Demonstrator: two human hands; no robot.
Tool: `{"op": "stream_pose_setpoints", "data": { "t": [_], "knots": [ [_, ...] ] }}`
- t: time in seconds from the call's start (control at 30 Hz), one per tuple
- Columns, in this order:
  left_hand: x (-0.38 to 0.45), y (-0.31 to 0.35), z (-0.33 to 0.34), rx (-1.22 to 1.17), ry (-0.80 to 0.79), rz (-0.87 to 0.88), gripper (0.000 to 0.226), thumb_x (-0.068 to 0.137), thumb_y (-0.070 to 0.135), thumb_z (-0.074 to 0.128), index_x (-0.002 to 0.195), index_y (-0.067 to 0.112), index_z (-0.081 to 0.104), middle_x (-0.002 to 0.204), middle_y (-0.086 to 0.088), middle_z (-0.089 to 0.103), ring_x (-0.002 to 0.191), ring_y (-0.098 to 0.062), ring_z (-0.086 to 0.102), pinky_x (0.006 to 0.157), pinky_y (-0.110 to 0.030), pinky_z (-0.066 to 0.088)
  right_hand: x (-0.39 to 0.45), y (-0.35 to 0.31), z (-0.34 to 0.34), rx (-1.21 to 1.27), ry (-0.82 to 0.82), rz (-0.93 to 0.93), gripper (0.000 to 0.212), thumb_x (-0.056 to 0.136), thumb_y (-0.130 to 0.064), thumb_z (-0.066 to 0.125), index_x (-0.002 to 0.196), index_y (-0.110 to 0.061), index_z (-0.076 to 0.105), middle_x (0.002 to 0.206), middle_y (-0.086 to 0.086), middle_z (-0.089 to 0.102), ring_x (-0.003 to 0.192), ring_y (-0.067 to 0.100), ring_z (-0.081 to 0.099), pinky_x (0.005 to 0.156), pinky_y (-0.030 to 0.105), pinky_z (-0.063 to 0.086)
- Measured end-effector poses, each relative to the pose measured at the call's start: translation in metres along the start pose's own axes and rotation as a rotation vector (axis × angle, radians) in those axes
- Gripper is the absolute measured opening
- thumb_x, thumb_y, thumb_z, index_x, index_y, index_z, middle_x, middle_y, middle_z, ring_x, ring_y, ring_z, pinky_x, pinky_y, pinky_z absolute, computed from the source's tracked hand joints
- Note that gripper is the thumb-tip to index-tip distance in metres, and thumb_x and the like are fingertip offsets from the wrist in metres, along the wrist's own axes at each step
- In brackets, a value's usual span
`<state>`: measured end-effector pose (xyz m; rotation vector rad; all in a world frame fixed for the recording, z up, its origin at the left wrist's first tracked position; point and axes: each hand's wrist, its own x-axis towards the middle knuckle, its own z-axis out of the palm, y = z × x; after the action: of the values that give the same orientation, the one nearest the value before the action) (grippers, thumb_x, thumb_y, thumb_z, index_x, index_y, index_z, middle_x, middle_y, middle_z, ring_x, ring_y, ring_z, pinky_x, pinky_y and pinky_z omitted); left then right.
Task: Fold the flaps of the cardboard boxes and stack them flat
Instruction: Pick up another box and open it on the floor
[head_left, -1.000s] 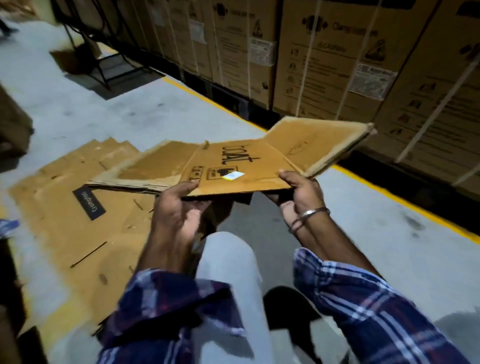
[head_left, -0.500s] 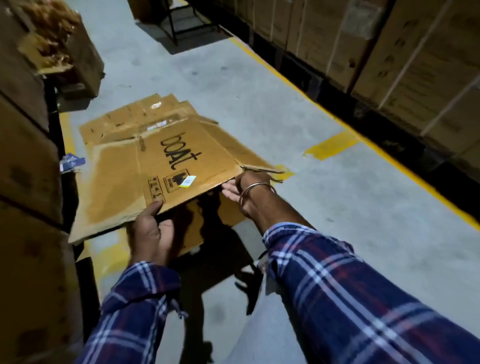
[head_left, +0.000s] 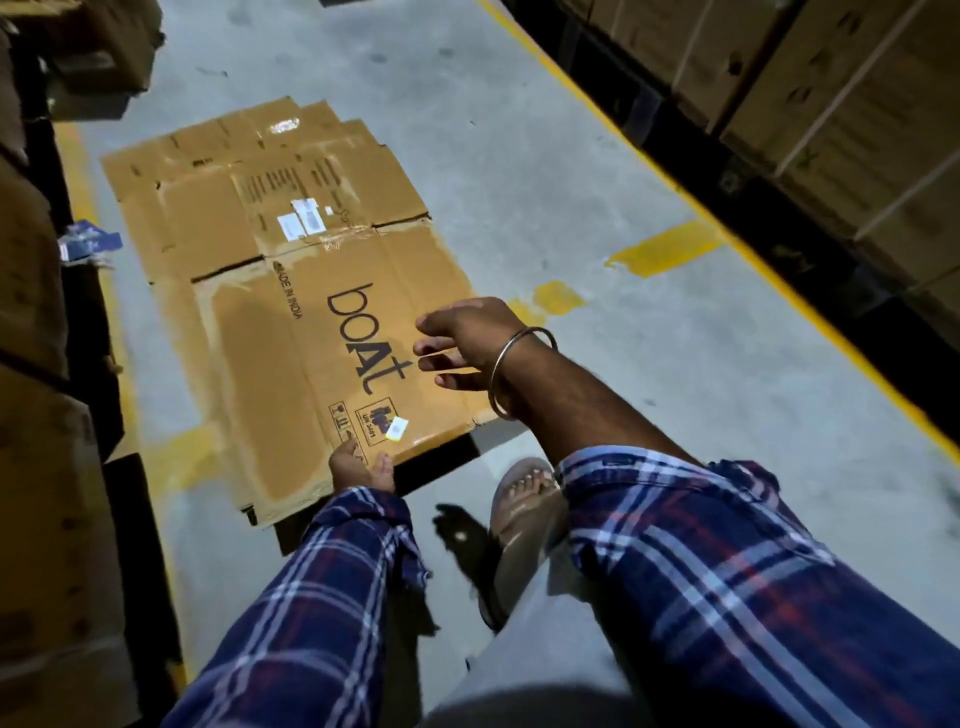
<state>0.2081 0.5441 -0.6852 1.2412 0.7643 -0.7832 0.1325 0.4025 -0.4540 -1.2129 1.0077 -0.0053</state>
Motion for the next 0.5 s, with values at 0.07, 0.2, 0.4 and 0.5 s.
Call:
{"op": "stream_pose_setpoints", "data": {
  "t": [0.07, 0.2, 0.4, 0.5],
  "knots": [
    [0.018, 0.005, 0.007, -0.178, 0.025, -0.077, 0.05, 0.101, 0.027, 0.056, 0.149, 0.016, 0.048, 0.158, -0.009, 0.038, 0.139, -0.032, 0.048, 0.111, -0.035, 0.046, 0.004, -0.001, 0.001, -0.006, 0.013, -0.025, 0.009, 0.097, -0.013, 0.063, 0.089, -0.011, 0.066, 0.087, 0.012, 0.068, 0.076, 0.025, 0.064, 0.069, 0.032, 0.048],
    [0.048, 0.013, 0.021, -0.26, -0.075, -0.149, 0.069, 0.093, 0.028, 0.067, 0.155, 0.017, 0.037, 0.161, -0.022, 0.029, 0.148, -0.039, 0.035, 0.122, -0.052, 0.031, 0.011, -0.003, 0.007, 0.018, 0.006, -0.075, 0.003, 0.095, -0.013, 0.065, 0.095, -0.01, 0.066, 0.084, 0.012, 0.068, 0.075, 0.025, 0.063, 0.068, 0.032, 0.047],
    [-0.002, 0.028, 0.062, 0.153, -0.209, -0.13, 0.032, 0.1, 0.028, 0.056, 0.129, 0.013, 0.056, 0.133, -0.014, 0.05, 0.115, -0.035, 0.058, 0.087, -0.044, 0.053, 0.008, -0.008, 0.009, 0.03, 0.068, -0.116, 0.01, 0.096, -0.012, 0.064, 0.1, -0.005, 0.069, 0.082, 0.013, 0.069, 0.071, 0.025, 0.063, 0.067, 0.032, 0.048],
    [-0.029, 0.031, 0.075, 0.201, -0.361, -0.027, 0.044, 0.103, 0.026, 0.054, 0.141, 0.005, 0.049, 0.144, -0.02, 0.057, 0.122, -0.031, 0.063, 0.098, -0.039, 0.052, 0.005, -0.009, 0.0, 0.083, 0.19, -0.166, 0.017, 0.094, -0.01, 0.063, 0.105, 0.002, 0.069, 0.076, 0.012, 0.068, 0.066, 0.023, 0.061, 0.064, 0.031, 0.046]
  ]
}}
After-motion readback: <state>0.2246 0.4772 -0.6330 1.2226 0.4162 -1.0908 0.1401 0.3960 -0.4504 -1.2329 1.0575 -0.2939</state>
